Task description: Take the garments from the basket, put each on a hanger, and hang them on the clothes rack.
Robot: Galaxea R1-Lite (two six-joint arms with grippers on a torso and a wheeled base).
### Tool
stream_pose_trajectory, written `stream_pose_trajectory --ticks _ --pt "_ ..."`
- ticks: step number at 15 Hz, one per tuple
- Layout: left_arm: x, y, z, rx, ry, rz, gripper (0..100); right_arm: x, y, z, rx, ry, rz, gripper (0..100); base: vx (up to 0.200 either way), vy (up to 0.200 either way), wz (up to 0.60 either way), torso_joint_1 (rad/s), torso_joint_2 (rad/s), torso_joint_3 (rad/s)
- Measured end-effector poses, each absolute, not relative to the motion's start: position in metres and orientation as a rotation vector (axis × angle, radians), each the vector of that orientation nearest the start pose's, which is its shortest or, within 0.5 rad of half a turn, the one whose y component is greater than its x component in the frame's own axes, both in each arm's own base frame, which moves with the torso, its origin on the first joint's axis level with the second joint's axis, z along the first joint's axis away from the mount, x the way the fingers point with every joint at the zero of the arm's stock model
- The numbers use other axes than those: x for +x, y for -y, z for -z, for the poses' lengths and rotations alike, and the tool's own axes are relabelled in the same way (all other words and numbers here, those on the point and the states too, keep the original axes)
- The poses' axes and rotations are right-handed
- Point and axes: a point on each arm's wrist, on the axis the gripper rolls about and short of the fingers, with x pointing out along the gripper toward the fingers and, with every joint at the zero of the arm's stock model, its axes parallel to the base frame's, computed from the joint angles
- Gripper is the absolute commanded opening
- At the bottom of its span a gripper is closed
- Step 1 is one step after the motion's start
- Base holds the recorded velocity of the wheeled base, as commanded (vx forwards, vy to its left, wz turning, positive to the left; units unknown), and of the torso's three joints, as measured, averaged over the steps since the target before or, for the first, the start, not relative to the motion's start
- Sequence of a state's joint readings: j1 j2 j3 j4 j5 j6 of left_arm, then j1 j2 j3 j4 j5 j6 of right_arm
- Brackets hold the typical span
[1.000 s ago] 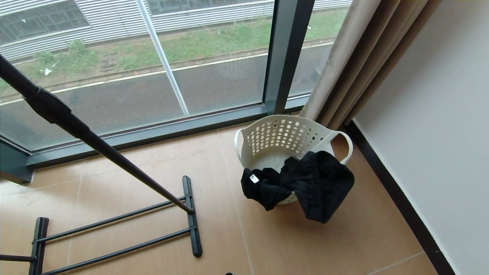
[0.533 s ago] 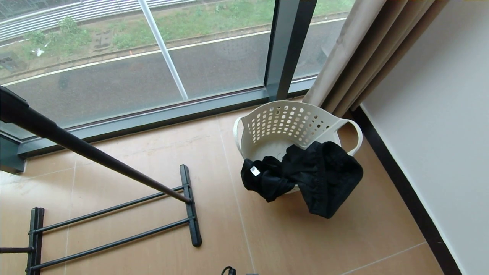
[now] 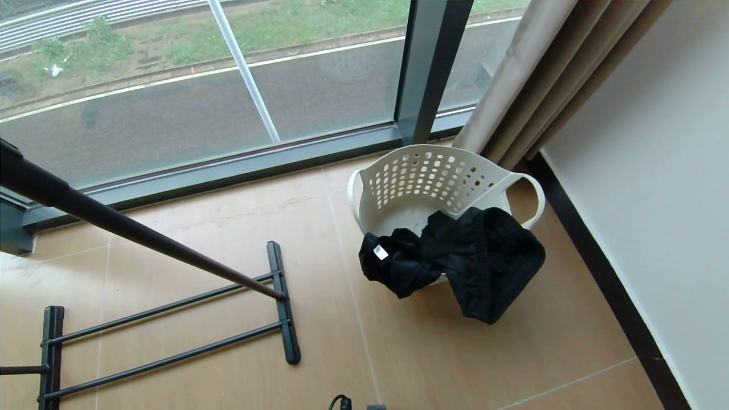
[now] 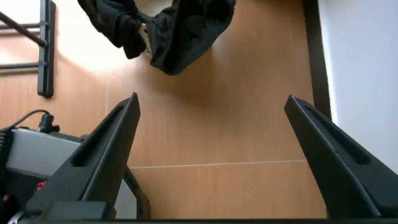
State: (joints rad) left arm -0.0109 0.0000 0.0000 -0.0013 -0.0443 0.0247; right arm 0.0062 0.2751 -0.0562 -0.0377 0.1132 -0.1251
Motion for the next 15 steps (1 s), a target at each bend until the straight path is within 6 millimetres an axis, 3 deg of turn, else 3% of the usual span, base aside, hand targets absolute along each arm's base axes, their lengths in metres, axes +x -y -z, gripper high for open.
stream_pose_trajectory --ticks 3,6,9,15 --pt "-0.023 0.001 -0.076 0.025 0.002 0.056 100 0.027 -0.004 -0.128 -0.201 -0.263 -0.195 100 0.0 0.0 0.0 0.0 0.0 0.0" --pt "-0.023 0.001 -0.076 0.024 0.002 0.056 100 0.074 -0.013 -0.162 -0.306 -0.353 -0.306 100 0.0 0.0 0.0 0.0 0.0 0.0" --pt "-0.023 0.001 -0.076 0.024 0.002 0.056 100 0.14 -0.029 -0.182 -0.444 -0.444 -0.395 100 0.0 0.0 0.0 0.0 0.0 0.0" --pt "-0.023 0.001 -0.076 0.023 0.002 0.054 100 0.291 -0.064 -0.181 -0.987 -0.492 -0.396 100 0.0 0.0 0.0 0.0 0.0 0.0"
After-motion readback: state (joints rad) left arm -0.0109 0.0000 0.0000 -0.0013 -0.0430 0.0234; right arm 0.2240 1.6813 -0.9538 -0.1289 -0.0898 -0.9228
